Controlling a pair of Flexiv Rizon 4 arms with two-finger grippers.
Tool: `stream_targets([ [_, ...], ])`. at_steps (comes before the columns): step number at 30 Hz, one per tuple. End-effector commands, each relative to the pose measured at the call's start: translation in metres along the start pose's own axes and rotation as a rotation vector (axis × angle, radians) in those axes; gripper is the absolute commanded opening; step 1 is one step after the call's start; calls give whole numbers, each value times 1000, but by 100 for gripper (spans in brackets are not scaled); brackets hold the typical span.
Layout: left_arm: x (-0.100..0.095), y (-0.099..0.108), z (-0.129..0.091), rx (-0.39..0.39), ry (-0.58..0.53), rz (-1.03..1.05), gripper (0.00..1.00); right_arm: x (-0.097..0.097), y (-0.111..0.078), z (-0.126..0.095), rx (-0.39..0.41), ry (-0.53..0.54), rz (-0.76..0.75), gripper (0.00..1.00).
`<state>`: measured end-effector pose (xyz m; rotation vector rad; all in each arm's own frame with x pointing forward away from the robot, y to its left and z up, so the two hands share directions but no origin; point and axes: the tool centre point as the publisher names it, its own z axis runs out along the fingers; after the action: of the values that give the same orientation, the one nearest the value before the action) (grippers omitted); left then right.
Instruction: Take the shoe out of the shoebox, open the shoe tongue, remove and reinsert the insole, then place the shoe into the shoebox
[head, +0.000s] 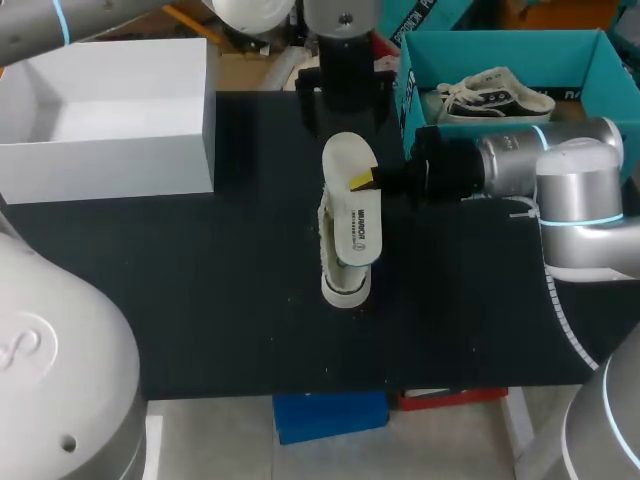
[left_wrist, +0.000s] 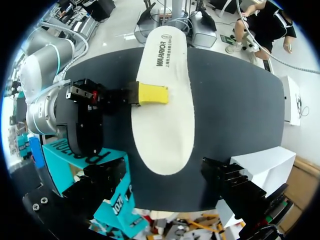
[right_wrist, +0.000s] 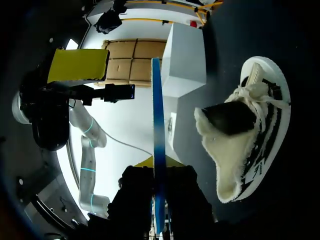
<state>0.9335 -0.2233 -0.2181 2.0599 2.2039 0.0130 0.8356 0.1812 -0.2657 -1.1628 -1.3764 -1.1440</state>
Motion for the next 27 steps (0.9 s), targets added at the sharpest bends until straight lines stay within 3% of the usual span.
stream_targets([
  [1, 5, -7, -2, -7, -3, -4, 100, 0, 0, 1, -1, -2, 1, 0],
  [17, 23, -85, -27, -42, -9, -21, 100, 0, 0, 1, -1, -2, 1, 0],
  [27, 28, -140, -24, -39, 7, -25, 100, 0, 0, 1, -1, -2, 1, 0],
])
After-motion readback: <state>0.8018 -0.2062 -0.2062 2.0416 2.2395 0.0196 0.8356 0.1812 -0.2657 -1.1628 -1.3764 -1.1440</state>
